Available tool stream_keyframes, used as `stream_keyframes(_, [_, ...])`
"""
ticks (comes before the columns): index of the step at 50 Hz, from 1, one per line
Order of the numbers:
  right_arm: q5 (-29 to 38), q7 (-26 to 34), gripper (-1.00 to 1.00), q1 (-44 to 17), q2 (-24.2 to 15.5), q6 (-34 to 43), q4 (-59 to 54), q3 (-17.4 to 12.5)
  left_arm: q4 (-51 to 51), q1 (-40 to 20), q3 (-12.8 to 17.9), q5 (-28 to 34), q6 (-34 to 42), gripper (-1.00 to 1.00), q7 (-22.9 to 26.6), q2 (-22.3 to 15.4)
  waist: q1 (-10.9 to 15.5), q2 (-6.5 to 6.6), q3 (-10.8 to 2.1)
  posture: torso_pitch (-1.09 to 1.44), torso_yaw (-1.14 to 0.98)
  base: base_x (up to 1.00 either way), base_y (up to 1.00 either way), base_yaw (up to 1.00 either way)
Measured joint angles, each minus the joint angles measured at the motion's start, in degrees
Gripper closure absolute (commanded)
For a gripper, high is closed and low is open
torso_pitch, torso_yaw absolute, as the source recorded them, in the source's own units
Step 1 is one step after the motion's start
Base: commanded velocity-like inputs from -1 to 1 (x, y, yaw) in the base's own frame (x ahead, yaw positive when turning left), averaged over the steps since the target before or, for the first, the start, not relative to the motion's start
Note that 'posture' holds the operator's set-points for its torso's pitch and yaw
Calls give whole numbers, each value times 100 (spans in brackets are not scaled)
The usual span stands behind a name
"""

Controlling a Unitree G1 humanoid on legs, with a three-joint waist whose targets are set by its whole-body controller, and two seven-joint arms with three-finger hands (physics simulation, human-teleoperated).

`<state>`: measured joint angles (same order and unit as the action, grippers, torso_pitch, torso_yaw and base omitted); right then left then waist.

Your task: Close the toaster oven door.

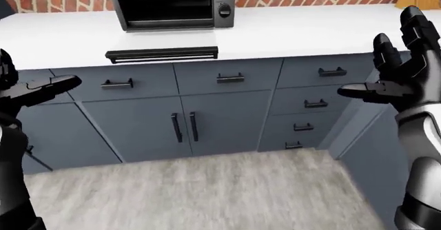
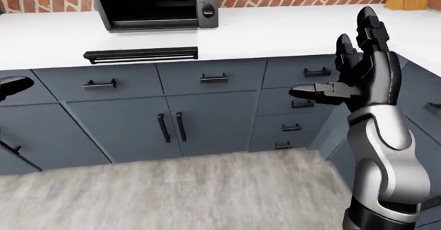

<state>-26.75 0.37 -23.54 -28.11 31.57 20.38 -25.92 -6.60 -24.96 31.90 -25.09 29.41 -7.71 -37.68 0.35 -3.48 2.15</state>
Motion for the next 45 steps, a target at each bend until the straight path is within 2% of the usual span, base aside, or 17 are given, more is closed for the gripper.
stream_keyframes(2, [12,-11,-100,42,-5,-11,-53,-58,-14,37,-55,-5,-21,-100,12,71,-64,114,29,0,0,6,4,0])
stream_keyframes(4, [37,-36,-100,99,14,15,-117,-86,43,55,-126,-17,7,-100,38,91,-77,111,18,0,0,8,3,0])
stream_keyframes(6, [49,-48,-100,91,12,46,-134,-68,88,49,-128,-22,34,-100,51,83,-66,192,19,0,0,7,3,0])
stream_keyframes(10, [37,-29,-100,70,4,32,-59,-49,38,16,-81,-12,-5,-100,51,53,-64,498,79,0,0,7,4,0])
stream_keyframes(12, [34,-24,-100,57,-4,26,-50,-50,0,2,-65,-12,-32,-100,50,34,-81,724,53,0,0,8,4,0])
stream_keyframes(13, [30,-20,-100,41,13,23,-40,-42,0,-7,-44,-12,-44,-100,48,10,-66,783,26,0,0,6,4,0])
stream_keyframes(15, [5,-3,-100,77,63,40,-43,34,53,27,24,-1,-62,-100,25,18,-4,714,70,0,0,7,3,0])
stream_keyframes(18, [-26,10,-100,88,50,118,-86,68,116,71,43,8,10,-100,-20,19,14,655,47,0,0,7,4,0])
stream_keyframes(23, [-13,-13,-100,21,-2,78,-8,-6,-19,34,41,-26,45,-100,-31,-17,15,310,55,0,0,7,3,0])
stream_keyframes(26, [-19,-12,-100,-13,-35,48,27,-16,-33,-5,35,-37,39,-100,-33,-27,14,43,0,0,0,7,3,0])
stream_keyframes(28, [-10,-26,-100,22,-39,45,-12,-76,-37,25,-44,-52,42,-100,-22,40,-53,172,42,0,0,7,4,0])
stream_keyframes(31, [21,-65,-100,72,-24,111,-112,-91,49,19,-125,-74,72,-100,14,45,-76,201,32,0,0,7,4,0])
stream_keyframes(33, [21,-69,-100,45,-39,140,-94,-74,86,-6,-108,-68,61,-100,18,28,-62,303,41,0,0,8,3,0])
stream_keyframes(36, [6,-50,-100,11,-59,110,-26,-73,63,-25,-70,-50,-6,-100,14,6,-71,532,79,0,0,8,4,0])
stream_keyframes(38, [3,-40,-100,-8,-68,85,-14,-70,51,-37,-56,-42,-49,-100,14,-13,-81,765,40,0,0,8,3,0])
stream_keyframes(42, [-34,11,-100,61,26,117,-14,70,86,55,47,-27,-20,-100,-34,-4,29,692,55,0,0,8,5,0])
stream_keyframes(45, [-34,28,-100,66,20,156,-46,66,71,52,40,-29,49,-100,-59,-13,23,531,37,0,0,8,8,0])
